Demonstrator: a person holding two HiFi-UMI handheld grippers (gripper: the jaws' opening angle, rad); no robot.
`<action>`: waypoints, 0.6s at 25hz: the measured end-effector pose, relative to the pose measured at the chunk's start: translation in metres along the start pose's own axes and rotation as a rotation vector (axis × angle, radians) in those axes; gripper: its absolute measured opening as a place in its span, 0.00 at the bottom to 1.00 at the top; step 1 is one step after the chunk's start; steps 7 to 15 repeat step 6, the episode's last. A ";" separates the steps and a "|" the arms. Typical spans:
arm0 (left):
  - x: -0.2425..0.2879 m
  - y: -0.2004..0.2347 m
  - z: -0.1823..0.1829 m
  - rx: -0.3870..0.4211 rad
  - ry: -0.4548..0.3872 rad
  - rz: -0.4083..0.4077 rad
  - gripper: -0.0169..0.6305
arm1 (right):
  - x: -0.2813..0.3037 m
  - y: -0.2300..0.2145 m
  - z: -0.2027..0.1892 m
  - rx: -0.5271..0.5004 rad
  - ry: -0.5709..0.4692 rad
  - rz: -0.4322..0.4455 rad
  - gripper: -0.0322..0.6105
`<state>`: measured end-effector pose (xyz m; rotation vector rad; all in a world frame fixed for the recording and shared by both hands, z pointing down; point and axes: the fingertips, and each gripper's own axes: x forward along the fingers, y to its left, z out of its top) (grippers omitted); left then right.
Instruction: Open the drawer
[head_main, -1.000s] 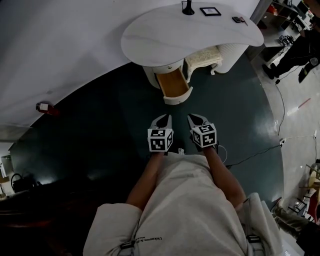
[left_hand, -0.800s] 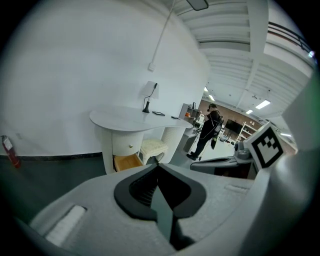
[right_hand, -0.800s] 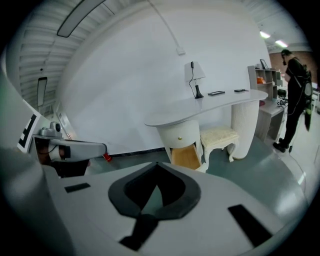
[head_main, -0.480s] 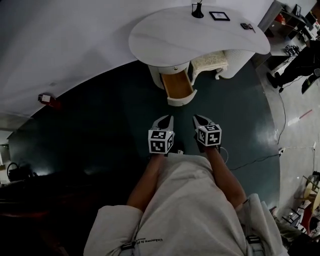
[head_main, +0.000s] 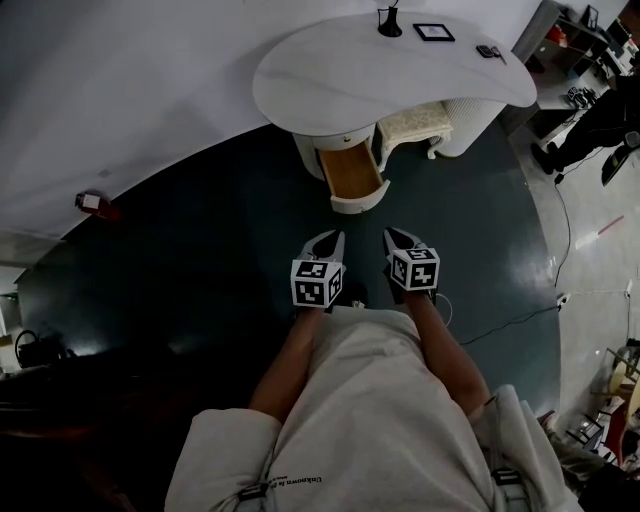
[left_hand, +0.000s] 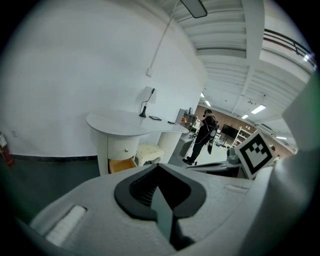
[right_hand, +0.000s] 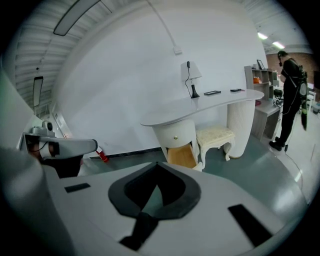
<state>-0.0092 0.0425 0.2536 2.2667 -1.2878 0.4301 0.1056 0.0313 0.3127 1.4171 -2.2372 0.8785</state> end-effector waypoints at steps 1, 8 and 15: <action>0.001 -0.002 0.001 0.001 0.001 -0.001 0.04 | -0.002 -0.002 0.000 -0.002 -0.003 -0.004 0.07; 0.008 -0.006 0.003 0.018 0.011 -0.008 0.04 | -0.005 -0.004 0.008 -0.020 -0.037 0.003 0.07; 0.008 -0.006 0.003 0.018 0.011 -0.008 0.04 | -0.005 -0.004 0.008 -0.020 -0.037 0.003 0.07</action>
